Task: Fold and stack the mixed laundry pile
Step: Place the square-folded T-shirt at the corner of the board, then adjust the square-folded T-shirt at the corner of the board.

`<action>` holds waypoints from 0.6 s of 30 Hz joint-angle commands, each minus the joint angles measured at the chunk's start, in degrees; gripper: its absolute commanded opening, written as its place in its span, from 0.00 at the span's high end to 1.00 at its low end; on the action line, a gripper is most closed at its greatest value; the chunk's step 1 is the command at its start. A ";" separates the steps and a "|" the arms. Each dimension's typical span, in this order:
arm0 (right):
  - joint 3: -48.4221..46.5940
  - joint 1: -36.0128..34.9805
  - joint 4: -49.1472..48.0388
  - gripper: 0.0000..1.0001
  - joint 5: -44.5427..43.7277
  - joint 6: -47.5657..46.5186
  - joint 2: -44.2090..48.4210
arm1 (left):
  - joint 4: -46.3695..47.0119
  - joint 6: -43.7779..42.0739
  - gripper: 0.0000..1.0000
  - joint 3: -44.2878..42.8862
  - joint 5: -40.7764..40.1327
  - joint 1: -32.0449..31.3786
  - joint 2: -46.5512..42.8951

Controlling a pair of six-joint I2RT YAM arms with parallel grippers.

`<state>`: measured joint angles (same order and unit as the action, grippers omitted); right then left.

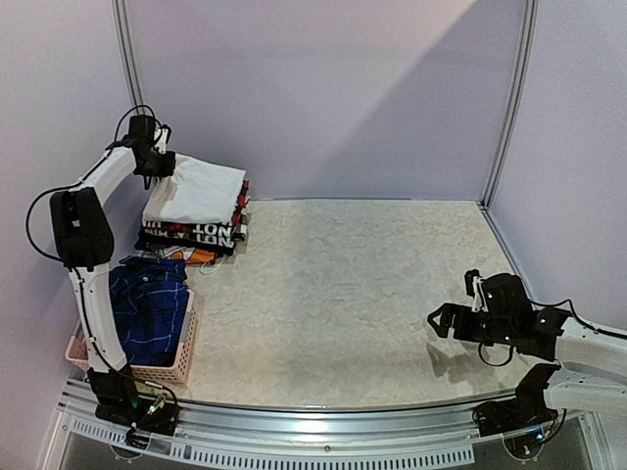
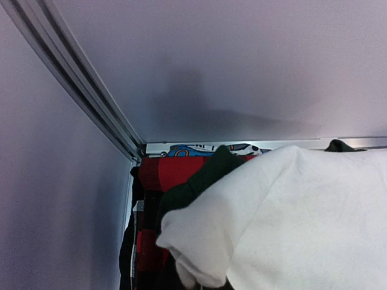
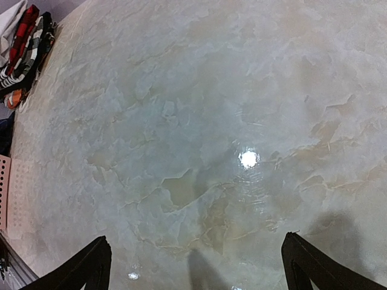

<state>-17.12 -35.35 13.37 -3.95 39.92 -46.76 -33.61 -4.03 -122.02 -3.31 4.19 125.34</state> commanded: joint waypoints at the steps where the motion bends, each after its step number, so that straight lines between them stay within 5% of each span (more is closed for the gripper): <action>1: -0.15 -0.26 -1.40 0.01 0.21 0.33 -0.58 | 1.96 3.74 1.00 -2.06 5.21 2.28 2.94; 7: -0.19 -0.25 -1.51 0.01 0.47 0.33 -1.05 | 1.49 3.77 0.92 -2.89 5.16 2.69 4.97; 12: -0.28 -0.26 -0.77 0.01 0.52 0.16 -0.67 | 0.78 7.57 0.56 -2.60 0.39 3.00 3.54; 15: -0.31 -0.29 -0.54 0.01 0.63 0.16 -0.39 | 1.39 9.86 0.05 -0.48 -2.74 3.11 0.05; 18: -0.29 -0.29 -0.84 0.01 0.84 0.24 -0.26 | 2.77 11.19 0.00 2.73 -3.72 3.04 -4.20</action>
<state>-17.12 -35.35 12.47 -3.90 40.01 -47.44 -32.95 4.10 -121.95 -3.73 6.72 128.09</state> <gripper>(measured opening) 0.988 0.975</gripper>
